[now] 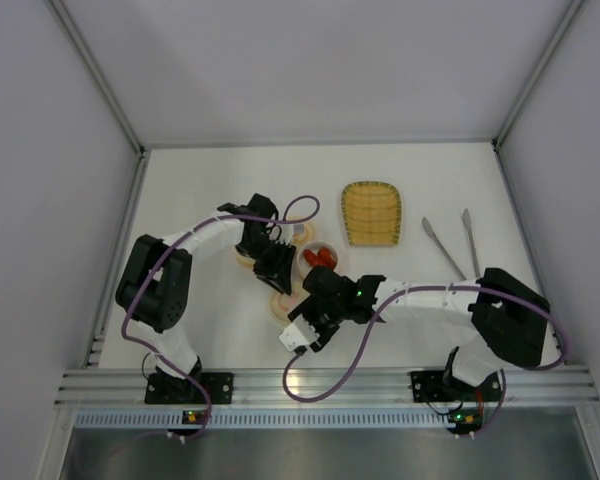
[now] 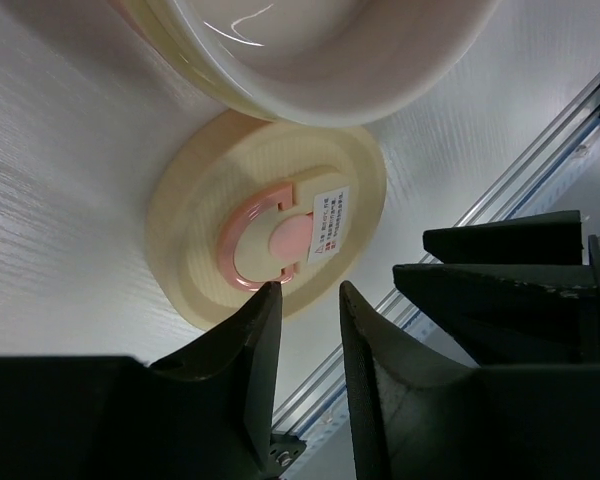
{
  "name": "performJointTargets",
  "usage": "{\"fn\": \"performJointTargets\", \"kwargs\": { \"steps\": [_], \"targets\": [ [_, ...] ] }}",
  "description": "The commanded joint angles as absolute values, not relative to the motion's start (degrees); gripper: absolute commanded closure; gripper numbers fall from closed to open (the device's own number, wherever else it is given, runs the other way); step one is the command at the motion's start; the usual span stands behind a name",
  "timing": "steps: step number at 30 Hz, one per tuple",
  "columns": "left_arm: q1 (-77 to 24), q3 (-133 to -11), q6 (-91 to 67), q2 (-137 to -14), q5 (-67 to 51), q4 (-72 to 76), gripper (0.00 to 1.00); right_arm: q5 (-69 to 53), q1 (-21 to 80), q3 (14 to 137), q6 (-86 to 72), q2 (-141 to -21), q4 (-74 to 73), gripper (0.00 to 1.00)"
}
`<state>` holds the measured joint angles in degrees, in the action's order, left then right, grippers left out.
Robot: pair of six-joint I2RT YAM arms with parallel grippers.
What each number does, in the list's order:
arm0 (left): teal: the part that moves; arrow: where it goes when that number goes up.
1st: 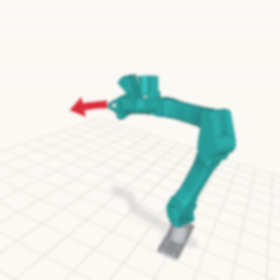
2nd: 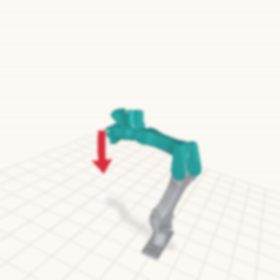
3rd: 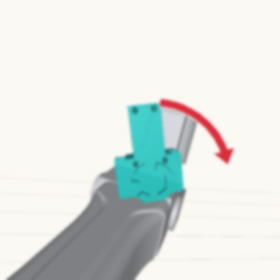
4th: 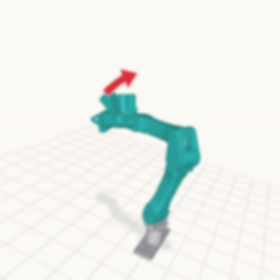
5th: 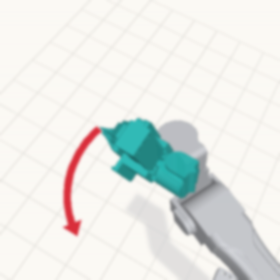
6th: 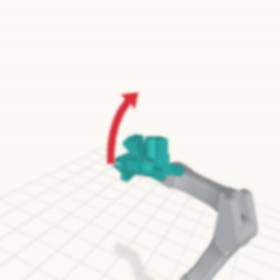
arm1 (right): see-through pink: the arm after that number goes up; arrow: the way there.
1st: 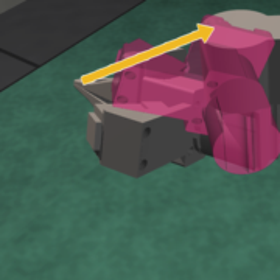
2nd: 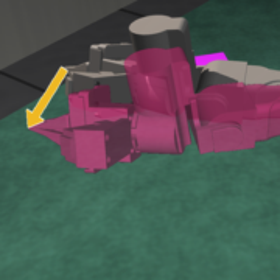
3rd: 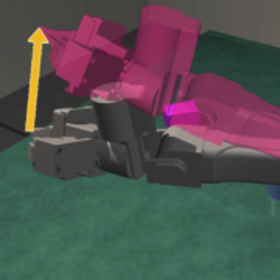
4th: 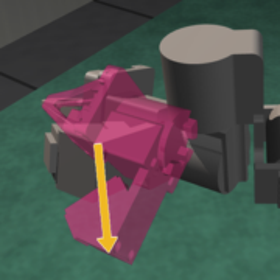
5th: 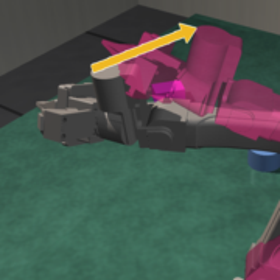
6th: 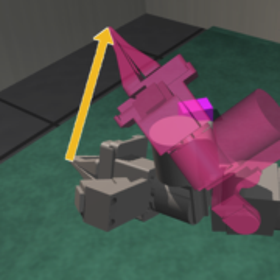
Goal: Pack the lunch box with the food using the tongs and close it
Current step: Pick up the box lid from the center of the board.
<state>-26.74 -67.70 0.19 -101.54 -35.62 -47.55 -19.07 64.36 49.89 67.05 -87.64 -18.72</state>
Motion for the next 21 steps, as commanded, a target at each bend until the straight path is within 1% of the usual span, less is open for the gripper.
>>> {"fn": "performJointTargets", "kwargs": {
  "steps": [1,9,14,17,18,21],
  "targets": [
    [-26.8,-68.1,-1.8,-101.8,-36.1,-45.4,0.65,-19.9,64.2,51.0,70.0,-90.3,-12.7,0.46],
    [-26.7,-67.9,-2.0,-101.8,-35.8,-45.5,0.62,-21.3,62.6,51.9,70.8,-94.2,-12.8,0.45],
    [-26.7,-67.5,-1.9,-101.8,-35.9,-45.5,0.61,-21.9,61.1,54.5,70.4,-96.6,-15.6,0.45],
    [-26.7,-67.3,-1.9,-101.9,-36.0,-45.4,0.61,-22.6,60.4,56.4,70.4,-97.9,-17.2,0.47],
    [-26.7,-67.4,-2.0,-102.0,-36.0,-45.5,0.61,-22.8,60.2,57.3,70.5,-98.4,-18.5,0.51],
    [-26.6,-67.8,-2.2,-102.1,-35.9,-46.1,0.61,-23.4,60.0,57.9,70.7,-99.0,-19.7,0.56]
  ]
}}
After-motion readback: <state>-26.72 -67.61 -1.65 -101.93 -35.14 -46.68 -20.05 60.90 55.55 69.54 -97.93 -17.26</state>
